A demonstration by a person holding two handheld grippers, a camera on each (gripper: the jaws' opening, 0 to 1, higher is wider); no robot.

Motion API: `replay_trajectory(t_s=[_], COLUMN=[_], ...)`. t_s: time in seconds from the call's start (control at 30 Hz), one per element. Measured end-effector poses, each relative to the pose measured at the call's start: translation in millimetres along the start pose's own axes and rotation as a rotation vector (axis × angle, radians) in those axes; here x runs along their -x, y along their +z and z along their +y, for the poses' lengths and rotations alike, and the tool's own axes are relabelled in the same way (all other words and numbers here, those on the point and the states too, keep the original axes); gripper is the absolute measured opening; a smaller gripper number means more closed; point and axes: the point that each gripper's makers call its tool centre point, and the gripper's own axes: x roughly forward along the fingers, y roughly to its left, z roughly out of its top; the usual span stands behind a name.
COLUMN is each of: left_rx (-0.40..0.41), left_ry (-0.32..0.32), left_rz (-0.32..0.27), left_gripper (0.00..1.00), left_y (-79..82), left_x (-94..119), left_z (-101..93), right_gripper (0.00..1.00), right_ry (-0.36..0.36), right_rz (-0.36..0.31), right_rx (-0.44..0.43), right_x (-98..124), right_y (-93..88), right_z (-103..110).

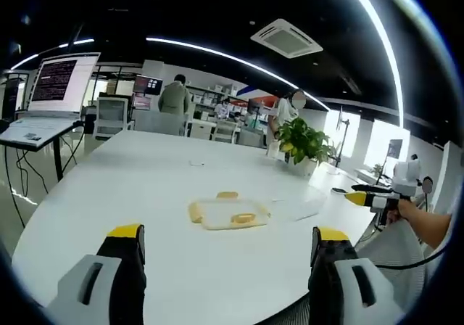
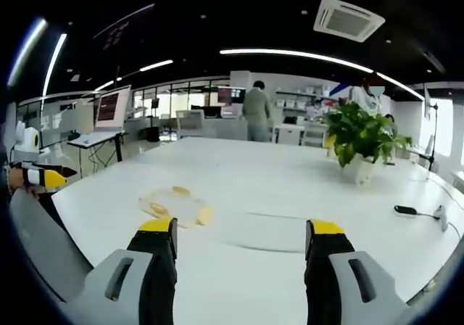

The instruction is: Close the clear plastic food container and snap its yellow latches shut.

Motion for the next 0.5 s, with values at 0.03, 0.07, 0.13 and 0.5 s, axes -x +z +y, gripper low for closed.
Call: replay_trajectory(t_s=[0.03,0.07,0.13,0.5], left_rx=[-0.002,-0.004,-0.004,-0.009], left_ry=[-0.001,-0.004,-0.005,-0.012], left_rz=[0.000,0.007,0.020,0.034], left_gripper=[0.92,0.92,0.91,0.90], left_y=[-0.1,-1.3,-3.7,-7.1], left_x=[-0.2,-0.6,-1.3,-1.8], left_z=[-0.2,-0.7,-1.0,-1.6], right_gripper=[0.70,0.70,0.70,0.70], right_ry=[-0.001,-0.003,-0.006,-0.014], right_rz=[-0.001,-0.004,-0.006,-0.011], right_rx=[-0.002,-0.002,-0.003,-0.007], right_x=[0.1,0.3,0.7,1.7], right_y=[0.2,0.6,0.8,1.2], right_z=[-0.1,-0.8,-1.8,-2.9])
